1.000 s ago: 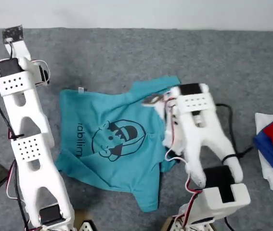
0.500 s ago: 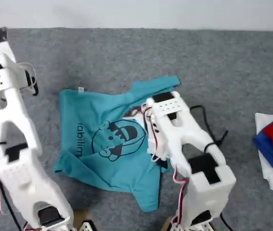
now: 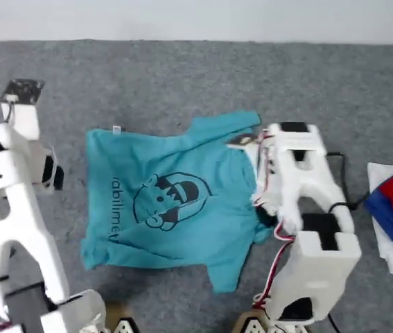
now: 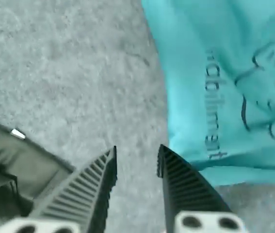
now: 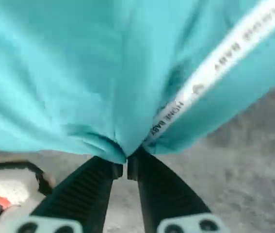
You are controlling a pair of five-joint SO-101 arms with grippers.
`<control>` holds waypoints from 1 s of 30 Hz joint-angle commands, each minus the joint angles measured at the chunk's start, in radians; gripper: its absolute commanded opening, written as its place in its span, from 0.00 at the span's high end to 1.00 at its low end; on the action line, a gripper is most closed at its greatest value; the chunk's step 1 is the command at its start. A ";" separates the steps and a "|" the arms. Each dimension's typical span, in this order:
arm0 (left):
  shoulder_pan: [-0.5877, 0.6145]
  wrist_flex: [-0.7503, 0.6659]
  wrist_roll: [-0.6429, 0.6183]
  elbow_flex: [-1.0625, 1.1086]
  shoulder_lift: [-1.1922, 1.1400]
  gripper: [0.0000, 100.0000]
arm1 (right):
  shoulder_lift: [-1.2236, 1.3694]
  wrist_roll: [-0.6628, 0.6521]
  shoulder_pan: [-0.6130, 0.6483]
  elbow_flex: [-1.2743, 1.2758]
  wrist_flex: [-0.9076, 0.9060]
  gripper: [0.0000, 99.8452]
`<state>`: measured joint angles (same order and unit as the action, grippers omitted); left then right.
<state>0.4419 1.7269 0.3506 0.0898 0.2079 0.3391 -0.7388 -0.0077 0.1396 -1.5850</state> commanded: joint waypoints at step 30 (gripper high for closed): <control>-0.585 0.029 0.338 0.624 0.327 0.87 | -0.305 -0.126 -0.076 -0.055 -0.214 0.53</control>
<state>-0.1243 1.7269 0.6145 0.6605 0.5102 0.0982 -0.8723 -0.0936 0.1212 -1.7568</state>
